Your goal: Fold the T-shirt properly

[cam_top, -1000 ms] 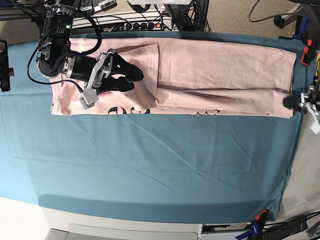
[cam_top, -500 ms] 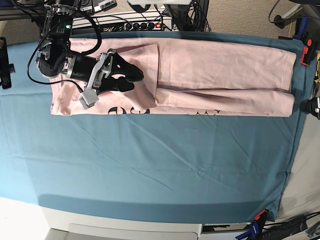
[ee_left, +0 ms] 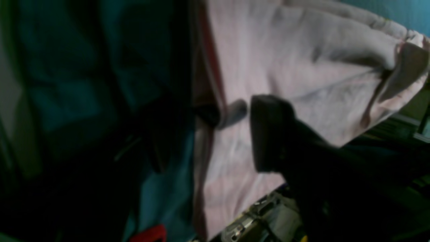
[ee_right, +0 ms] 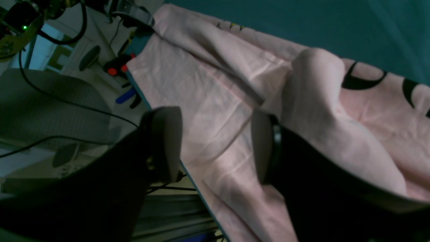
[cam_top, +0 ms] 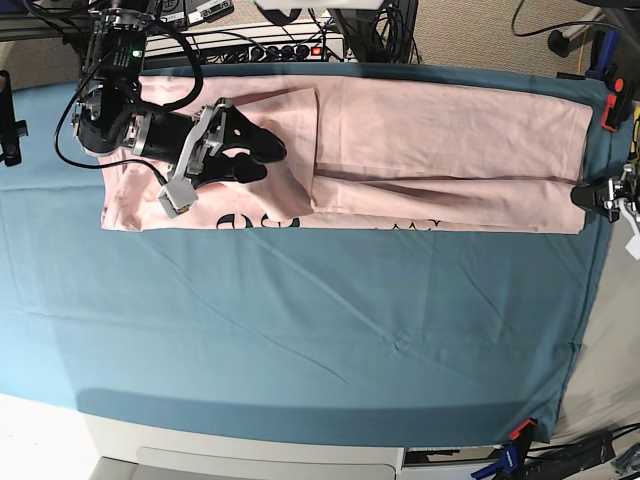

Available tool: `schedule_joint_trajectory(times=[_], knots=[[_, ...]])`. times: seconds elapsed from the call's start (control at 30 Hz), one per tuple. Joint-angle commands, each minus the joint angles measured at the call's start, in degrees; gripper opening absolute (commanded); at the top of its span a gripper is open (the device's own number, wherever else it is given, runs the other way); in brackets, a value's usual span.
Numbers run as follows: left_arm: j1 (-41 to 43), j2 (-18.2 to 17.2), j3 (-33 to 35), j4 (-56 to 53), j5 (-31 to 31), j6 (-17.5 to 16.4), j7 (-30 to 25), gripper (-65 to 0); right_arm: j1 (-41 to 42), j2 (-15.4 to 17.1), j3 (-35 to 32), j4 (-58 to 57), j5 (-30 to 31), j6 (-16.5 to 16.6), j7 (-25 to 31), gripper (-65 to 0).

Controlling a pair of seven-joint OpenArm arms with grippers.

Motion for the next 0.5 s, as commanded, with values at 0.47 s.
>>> schedule_joint_trajectory(times=[0.47], knots=[[4.2, 3.2, -0.2, 0.4, -0.3, -0.2, 0.0, -29.0, 0.5, 0.5, 0.3, 0.9, 0.1, 0.1, 1.0, -31.4]])
